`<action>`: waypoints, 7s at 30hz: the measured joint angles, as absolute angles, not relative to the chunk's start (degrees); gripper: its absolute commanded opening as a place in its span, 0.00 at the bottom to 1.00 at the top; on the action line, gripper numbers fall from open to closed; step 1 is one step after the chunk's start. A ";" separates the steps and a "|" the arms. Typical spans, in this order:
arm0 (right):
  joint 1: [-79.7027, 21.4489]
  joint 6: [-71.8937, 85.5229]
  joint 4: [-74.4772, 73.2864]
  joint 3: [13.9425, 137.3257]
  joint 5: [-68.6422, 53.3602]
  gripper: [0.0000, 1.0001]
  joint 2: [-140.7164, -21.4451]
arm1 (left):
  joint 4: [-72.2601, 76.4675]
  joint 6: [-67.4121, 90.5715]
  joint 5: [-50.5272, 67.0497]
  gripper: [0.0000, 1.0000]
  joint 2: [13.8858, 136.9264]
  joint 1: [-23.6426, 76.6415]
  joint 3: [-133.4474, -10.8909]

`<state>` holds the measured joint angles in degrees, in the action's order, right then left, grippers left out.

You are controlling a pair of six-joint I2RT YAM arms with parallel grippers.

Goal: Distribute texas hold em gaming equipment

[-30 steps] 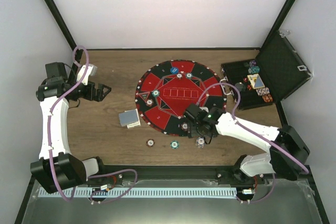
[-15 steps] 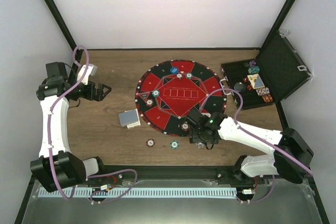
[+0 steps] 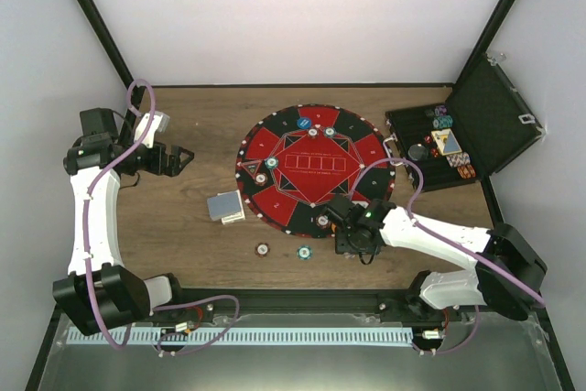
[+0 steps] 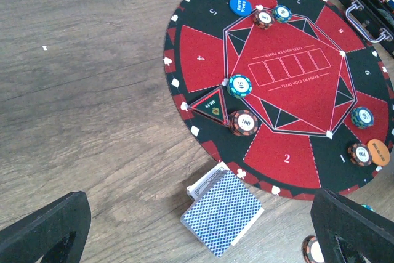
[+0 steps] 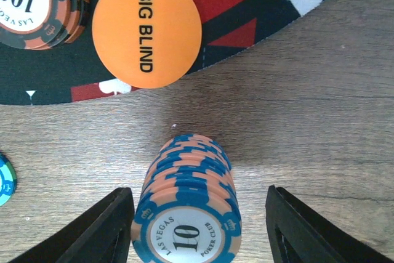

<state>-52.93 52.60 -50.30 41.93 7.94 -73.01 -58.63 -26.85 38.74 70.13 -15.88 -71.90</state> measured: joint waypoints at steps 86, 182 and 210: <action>-54.52 32.73 -44.38 95.96 6.31 0.72 -121.89 | -58.85 -27.09 38.24 1.00 70.11 -15.88 -71.90; -44.56 40.75 -52.45 72.16 14.09 0.21 -87.22 | -57.08 -26.85 39.29 1.00 71.29 -15.88 -71.13; -32.01 26.02 -46.00 126.85 10.24 0.24 -143.96 | -59.31 -27.31 38.87 1.00 70.24 -15.88 -71.13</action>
<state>-32.01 26.02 -46.00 126.85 10.24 -143.96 -59.31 -27.31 38.87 70.24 -15.88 -71.13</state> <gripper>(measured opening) 0.427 0.999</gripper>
